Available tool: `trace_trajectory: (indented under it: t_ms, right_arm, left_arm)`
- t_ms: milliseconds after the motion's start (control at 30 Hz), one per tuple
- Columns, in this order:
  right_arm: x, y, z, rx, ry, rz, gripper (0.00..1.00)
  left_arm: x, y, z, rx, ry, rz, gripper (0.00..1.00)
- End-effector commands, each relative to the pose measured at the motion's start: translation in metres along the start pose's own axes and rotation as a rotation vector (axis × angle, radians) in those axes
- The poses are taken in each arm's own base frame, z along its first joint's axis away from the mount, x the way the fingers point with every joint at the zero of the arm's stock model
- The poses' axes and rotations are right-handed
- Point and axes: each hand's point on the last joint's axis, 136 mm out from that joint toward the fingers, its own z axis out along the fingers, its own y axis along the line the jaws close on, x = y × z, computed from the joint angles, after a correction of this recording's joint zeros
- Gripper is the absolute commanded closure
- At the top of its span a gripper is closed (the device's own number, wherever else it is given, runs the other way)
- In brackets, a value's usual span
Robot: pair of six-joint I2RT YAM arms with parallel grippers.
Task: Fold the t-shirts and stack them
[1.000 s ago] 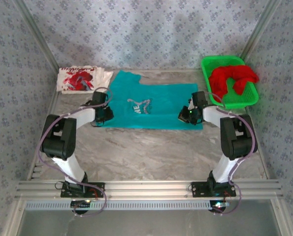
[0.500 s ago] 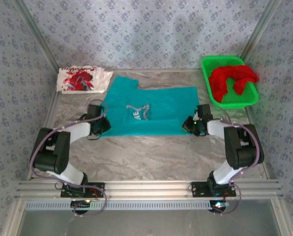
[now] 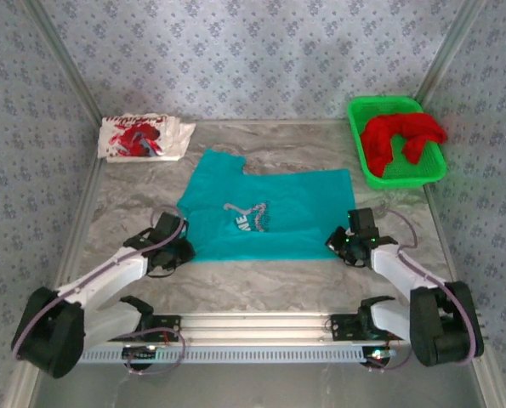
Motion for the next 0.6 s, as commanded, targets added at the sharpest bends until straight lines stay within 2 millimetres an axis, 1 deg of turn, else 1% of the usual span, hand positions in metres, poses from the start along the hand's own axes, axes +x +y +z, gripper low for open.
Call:
trace_trajectory:
  t_ms: [0,33,100,133,167,200,233,300,367,433,467,500,533,567]
  right_arm:
    - [-0.034,0.023,-0.022,-0.005,-0.094,-0.058,1.00]
    - [-0.043,0.033,-0.025,-0.025,-0.101,-0.078,1.00]
    - [-0.069,0.061,-0.033,-0.070,-0.127,-0.132,0.99]
    - [-0.079,0.074,-0.035,-0.090,-0.136,-0.158,0.97]
    - [-0.089,0.087,-0.035,-0.113,-0.138,-0.166,0.94]
    - [-0.099,0.102,-0.036,-0.136,-0.142,-0.210,0.93]
    - [-0.107,0.113,-0.033,-0.152,-0.136,-0.221,0.92]
    - [-0.127,0.142,-0.030,-0.218,-0.142,-0.245,0.92]
    - [-0.141,0.172,-0.028,-0.289,-0.158,-0.279,0.93]
    - [-0.150,0.200,-0.031,-0.329,-0.171,-0.342,0.93]
    - [-0.154,0.215,-0.034,-0.339,-0.182,-0.386,0.92]
    - [-0.157,0.222,-0.035,-0.337,-0.190,-0.411,0.91]
    - [-0.158,0.223,-0.033,-0.324,-0.198,-0.417,0.91]
    - [-0.161,0.220,-0.030,-0.305,-0.205,-0.413,0.91]
  left_arm:
    - [-0.056,-0.016,-0.033,0.003,-0.149,0.038,0.72]
    - [-0.075,-0.028,-0.041,0.030,-0.185,0.056,0.72]
    - [-0.120,-0.058,-0.057,0.082,-0.254,0.115,0.70]
    - [-0.138,-0.071,-0.060,0.103,-0.266,0.133,0.69]
    - [-0.159,-0.090,-0.063,0.144,-0.273,0.168,0.67]
    - [-0.178,-0.111,-0.060,0.181,-0.274,0.229,0.64]
    - [-0.193,-0.126,-0.055,0.190,-0.274,0.277,0.62]
    - [-0.227,-0.157,-0.041,0.203,-0.237,0.350,0.62]
    - [-0.250,-0.181,-0.022,0.205,-0.199,0.411,0.64]
    - [-0.265,-0.196,0.002,0.204,-0.169,0.439,0.71]
    - [-0.272,-0.201,0.013,0.202,-0.167,0.451,0.71]
    - [-0.280,-0.203,0.026,0.189,-0.161,0.450,0.70]
    - [-0.284,-0.203,0.036,0.175,-0.142,0.446,0.70]
    - [-0.289,-0.204,0.043,0.163,-0.129,0.445,0.67]
